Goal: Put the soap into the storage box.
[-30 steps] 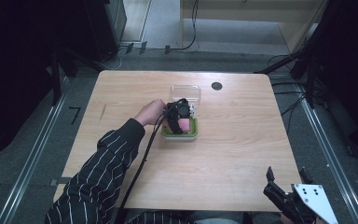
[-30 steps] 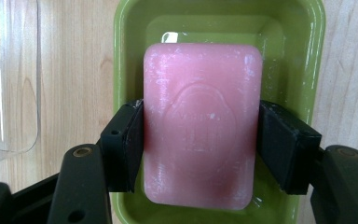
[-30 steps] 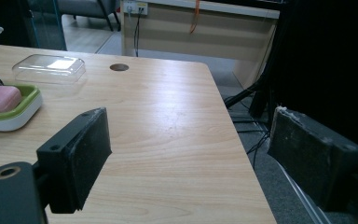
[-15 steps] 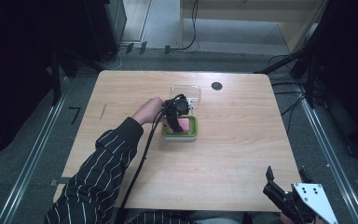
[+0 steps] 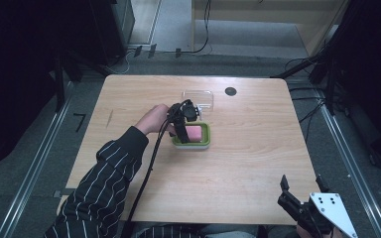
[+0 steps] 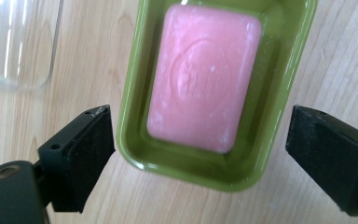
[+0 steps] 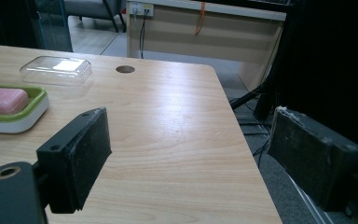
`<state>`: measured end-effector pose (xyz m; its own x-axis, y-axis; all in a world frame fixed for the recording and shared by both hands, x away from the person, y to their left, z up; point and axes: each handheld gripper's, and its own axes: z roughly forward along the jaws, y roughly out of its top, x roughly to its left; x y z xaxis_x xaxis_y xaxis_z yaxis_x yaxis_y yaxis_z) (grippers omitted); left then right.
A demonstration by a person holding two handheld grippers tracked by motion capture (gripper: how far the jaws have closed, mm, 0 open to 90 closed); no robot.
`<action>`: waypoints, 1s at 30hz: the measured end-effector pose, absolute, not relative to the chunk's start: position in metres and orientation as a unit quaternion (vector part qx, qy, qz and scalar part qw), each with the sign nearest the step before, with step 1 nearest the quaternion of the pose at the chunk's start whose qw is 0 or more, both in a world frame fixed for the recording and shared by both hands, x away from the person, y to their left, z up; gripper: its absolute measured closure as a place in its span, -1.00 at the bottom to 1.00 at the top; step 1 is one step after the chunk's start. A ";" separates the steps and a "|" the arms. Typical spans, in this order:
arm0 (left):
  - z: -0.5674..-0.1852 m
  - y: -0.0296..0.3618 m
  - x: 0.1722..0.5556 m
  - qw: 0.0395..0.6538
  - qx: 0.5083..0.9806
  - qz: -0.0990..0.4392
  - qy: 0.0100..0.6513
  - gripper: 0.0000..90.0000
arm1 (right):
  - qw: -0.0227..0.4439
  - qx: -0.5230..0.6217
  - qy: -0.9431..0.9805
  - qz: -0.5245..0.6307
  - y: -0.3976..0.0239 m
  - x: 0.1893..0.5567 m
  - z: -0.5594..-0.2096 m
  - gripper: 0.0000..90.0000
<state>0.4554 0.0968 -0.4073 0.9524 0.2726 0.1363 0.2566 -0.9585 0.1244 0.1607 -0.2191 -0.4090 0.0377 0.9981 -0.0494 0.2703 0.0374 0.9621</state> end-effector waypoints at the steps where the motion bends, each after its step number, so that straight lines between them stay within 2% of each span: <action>1: -0.406 0.098 0.454 0.054 0.985 0.078 0.142 -0.87 | 0.448 0.564 0.562 0.406 -0.220 0.161 -0.409 -0.72; 17: -0.400 0.109 0.430 0.038 0.981 0.079 0.173 -0.88 | 0.448 0.563 0.562 0.409 -0.218 0.160 -0.408 -0.72; 30: -0.396 0.138 0.404 0.035 0.976 0.084 0.197 -0.90 | 0.448 0.555 0.568 0.411 -0.212 0.162 -0.406 -0.72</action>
<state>0.4039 0.1384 -0.3958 0.9086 0.3901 0.1496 0.3785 -0.9201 0.1006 0.1625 -0.2118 -0.4061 0.0178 0.9984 -0.0532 0.2618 0.0467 0.9640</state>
